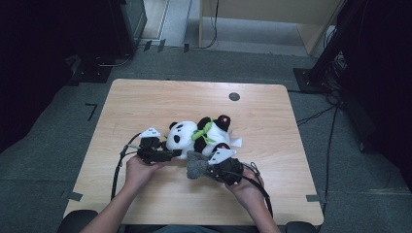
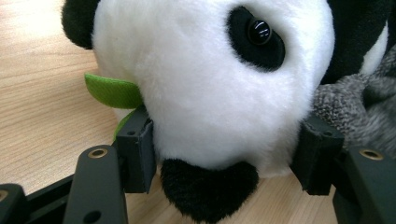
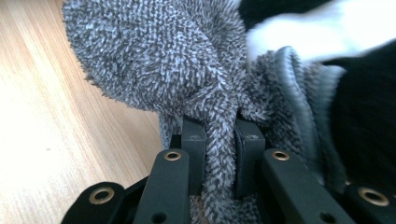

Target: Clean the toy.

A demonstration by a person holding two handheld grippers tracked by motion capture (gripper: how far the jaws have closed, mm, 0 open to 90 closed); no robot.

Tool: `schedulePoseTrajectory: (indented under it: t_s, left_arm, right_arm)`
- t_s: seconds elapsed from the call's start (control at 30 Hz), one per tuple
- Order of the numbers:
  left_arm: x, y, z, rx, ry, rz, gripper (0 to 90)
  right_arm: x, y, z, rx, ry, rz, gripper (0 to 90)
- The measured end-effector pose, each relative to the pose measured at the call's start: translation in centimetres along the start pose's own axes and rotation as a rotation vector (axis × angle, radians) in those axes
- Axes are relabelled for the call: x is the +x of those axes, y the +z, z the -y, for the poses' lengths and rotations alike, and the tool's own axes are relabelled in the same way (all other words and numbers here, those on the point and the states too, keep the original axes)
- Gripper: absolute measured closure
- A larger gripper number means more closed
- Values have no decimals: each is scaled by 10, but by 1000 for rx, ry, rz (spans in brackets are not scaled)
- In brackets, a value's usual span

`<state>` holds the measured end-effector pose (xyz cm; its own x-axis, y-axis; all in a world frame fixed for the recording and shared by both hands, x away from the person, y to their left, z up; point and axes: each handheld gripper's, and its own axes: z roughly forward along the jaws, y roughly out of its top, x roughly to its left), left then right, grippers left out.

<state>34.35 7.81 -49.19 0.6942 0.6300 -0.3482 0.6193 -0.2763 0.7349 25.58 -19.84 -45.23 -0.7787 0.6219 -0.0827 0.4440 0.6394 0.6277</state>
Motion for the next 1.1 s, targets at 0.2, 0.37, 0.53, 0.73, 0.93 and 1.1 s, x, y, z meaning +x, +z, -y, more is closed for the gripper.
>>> schedulePoseTrajectory:
  t_s: [0.2, 0.37, 0.53, 0.73, 0.93, 1.1]
  left_arm:
    - [0, 0, 0, 0, 10, -1, 357]
    - [0, 0, 0, -1, 11, 0, 358]
    - [0, 0, 0, -2, 13, 0, 359]
    - [0, 0, 0, -1, 13, 0, 359]
    - [-1, 0, 1, -2, 15, -4, 359]
    - [-2, 1, 1, 0, 32, -10, 359]
  right_arm:
    - [-7, -16, 3, -39, 41, 6, 791]
    - [-11, -27, 4, -59, 47, 14, 789]
    - [-16, -42, 8, -84, 62, 24, 789]
    - [-23, -58, 15, -106, 88, 47, 789]
    - [-38, -81, 20, -176, 144, 76, 789]
    - [-47, -97, 8, -243, 185, 82, 789]
